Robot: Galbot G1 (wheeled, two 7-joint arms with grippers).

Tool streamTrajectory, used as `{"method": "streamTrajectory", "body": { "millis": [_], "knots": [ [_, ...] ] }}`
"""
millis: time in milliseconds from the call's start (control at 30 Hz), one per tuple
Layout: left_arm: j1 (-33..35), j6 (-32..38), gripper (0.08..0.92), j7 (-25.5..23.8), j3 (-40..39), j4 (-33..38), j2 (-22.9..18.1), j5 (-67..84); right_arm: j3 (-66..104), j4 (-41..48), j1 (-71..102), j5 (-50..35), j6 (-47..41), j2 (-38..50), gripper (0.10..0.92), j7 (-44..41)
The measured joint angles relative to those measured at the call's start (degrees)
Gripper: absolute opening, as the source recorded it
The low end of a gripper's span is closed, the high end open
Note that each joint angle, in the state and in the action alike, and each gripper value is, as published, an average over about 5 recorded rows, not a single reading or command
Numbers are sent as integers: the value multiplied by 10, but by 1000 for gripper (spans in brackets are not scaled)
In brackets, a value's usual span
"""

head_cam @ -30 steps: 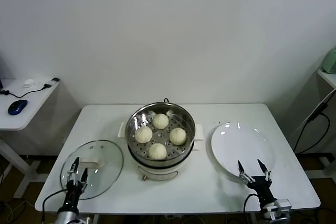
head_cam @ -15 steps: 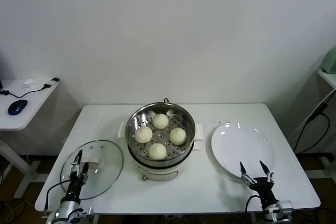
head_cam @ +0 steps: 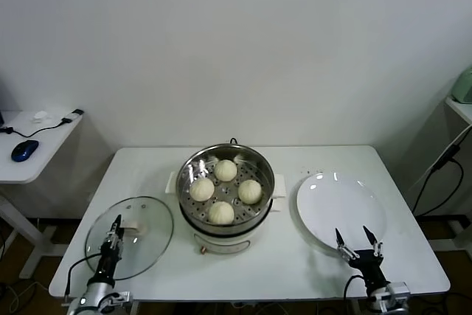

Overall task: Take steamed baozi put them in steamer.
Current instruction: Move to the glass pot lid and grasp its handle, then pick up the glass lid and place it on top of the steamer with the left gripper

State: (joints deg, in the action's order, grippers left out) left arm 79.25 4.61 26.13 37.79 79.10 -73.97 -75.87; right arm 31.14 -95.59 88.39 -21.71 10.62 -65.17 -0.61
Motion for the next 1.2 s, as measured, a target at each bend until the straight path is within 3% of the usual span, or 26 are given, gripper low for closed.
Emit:
{"method": "streamTrajectory", "body": {
  "millis": [200,300,533,867,1200],
  "knots": [
    [3,-2,166,-1,1,3,-3,0,1,-5,2,3,0,0,823,0],
    [8,-6,132,-6,5,16,-2,8,2,-8,3,4,-1,0,823,0],
    [33,-29,133,-55,24,91,12,64,8,-18,3,14,-9,-3,823,6],
    [50,-104,133,-175,43,261,39,138,24,-31,-5,45,-27,-15,823,15],
    [10,-206,133,-280,-50,384,31,103,27,-37,-5,74,-32,-19,823,15]
  ]
}}
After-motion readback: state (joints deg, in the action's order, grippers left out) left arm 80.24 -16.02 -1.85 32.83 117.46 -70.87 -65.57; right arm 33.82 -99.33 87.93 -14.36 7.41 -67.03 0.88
